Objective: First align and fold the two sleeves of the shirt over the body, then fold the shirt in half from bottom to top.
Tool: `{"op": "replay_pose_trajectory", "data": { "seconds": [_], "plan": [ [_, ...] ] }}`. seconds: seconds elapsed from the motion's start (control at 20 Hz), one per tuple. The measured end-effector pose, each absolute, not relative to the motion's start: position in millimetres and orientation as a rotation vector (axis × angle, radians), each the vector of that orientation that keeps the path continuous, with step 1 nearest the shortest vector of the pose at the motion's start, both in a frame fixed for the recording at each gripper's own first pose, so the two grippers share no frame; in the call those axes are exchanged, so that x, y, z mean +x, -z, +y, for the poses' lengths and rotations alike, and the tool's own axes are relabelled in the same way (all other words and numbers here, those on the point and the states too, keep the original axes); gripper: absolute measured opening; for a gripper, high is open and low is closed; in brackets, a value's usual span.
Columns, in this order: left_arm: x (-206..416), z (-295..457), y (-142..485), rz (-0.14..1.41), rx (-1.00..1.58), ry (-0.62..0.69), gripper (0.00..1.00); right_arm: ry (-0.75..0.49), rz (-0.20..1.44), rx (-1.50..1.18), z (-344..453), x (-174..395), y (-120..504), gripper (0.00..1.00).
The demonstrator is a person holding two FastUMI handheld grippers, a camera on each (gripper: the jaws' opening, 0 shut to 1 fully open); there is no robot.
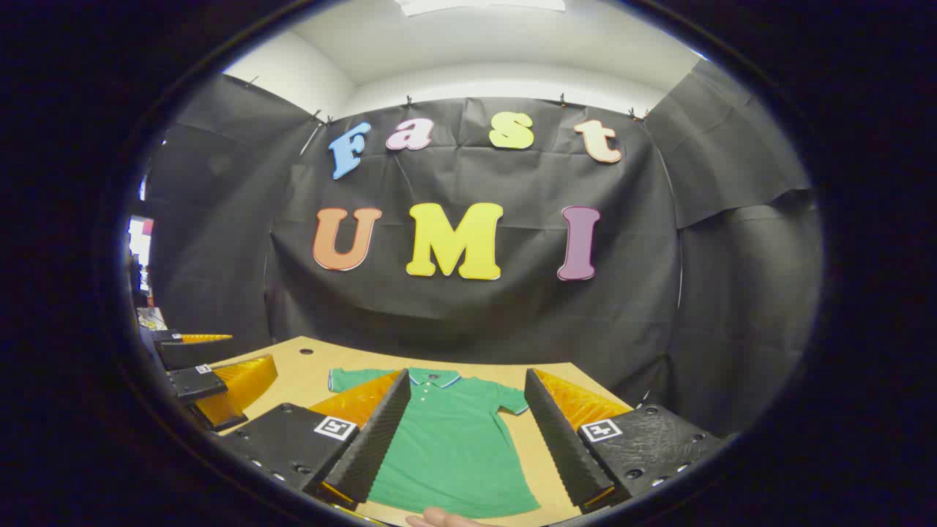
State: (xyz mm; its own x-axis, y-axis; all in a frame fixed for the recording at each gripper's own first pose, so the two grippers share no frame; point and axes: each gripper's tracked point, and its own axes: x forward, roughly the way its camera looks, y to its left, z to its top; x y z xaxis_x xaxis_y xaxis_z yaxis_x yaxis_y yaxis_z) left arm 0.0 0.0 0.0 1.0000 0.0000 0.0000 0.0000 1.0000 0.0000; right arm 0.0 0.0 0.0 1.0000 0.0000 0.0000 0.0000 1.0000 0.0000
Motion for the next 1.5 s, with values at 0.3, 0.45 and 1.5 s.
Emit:
{"op": "replay_pose_trajectory", "data": {
  "seconds": [0.3,0.45,1.5],
  "plan": [
    [10,5,11,0.034,-0.007,-0.016,1.0,0.038,0.026,0.02,-28,4,17,0.95],
    [11,1,14,0.044,-0.008,-0.009,1.0,0.05,0.043,0.015,-34,8,24,0.95],
    [28,13,29,0.063,0.046,-0.06,1.0,0.09,0.074,-0.105,-50,99,46,0.95]
  ]
}}
